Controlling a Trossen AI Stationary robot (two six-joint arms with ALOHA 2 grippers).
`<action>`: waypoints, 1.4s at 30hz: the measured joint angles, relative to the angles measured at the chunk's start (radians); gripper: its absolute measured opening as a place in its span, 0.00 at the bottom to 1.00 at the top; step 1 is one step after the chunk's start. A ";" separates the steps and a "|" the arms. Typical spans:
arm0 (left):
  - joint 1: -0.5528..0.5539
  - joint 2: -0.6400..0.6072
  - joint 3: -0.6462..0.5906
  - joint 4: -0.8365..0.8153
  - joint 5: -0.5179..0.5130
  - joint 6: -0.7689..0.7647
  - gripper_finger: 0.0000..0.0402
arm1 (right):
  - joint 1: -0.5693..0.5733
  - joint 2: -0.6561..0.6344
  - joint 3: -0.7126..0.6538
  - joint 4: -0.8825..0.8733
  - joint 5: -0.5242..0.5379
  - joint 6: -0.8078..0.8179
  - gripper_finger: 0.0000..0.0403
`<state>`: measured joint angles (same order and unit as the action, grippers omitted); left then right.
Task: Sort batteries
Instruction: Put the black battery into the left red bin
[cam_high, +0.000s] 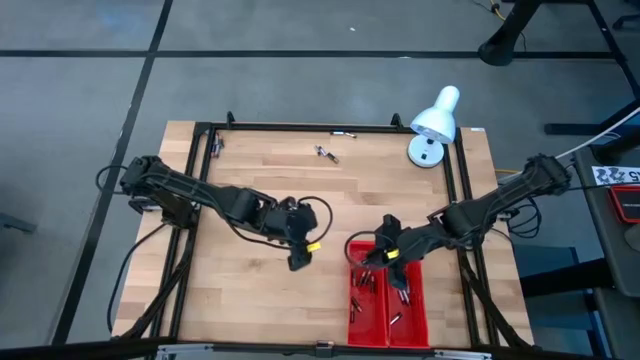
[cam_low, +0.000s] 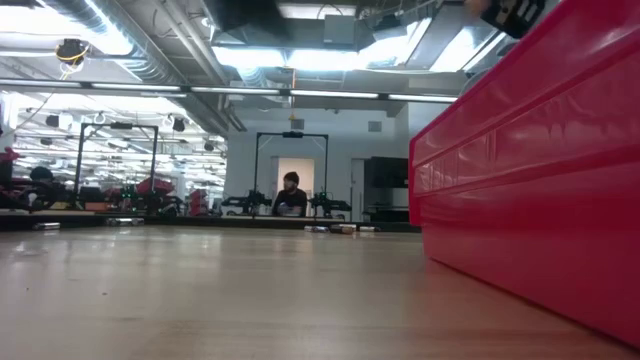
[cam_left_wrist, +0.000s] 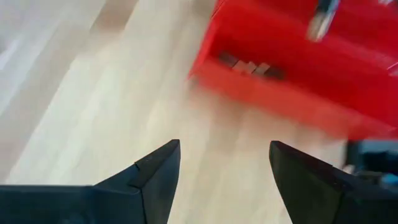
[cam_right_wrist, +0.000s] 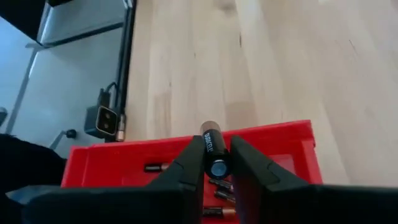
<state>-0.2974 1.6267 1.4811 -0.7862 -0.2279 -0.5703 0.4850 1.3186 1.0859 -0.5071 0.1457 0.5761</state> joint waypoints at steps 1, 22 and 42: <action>0.000 0.000 0.000 -0.033 -0.010 -0.008 0.59 | 0.000 0.013 0.000 0.002 -0.003 0.002 0.13; -0.050 0.000 0.000 -0.120 -0.027 0.002 0.59 | -0.001 0.135 -0.002 -0.141 -0.086 0.125 0.17; -0.050 0.000 -0.001 -0.120 -0.027 0.089 0.59 | 0.000 0.028 0.118 -0.459 0.005 0.279 0.49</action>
<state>-0.3473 1.6272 1.4803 -0.9058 -0.2546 -0.4808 0.4850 1.3465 1.2043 -0.9662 0.1508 0.8548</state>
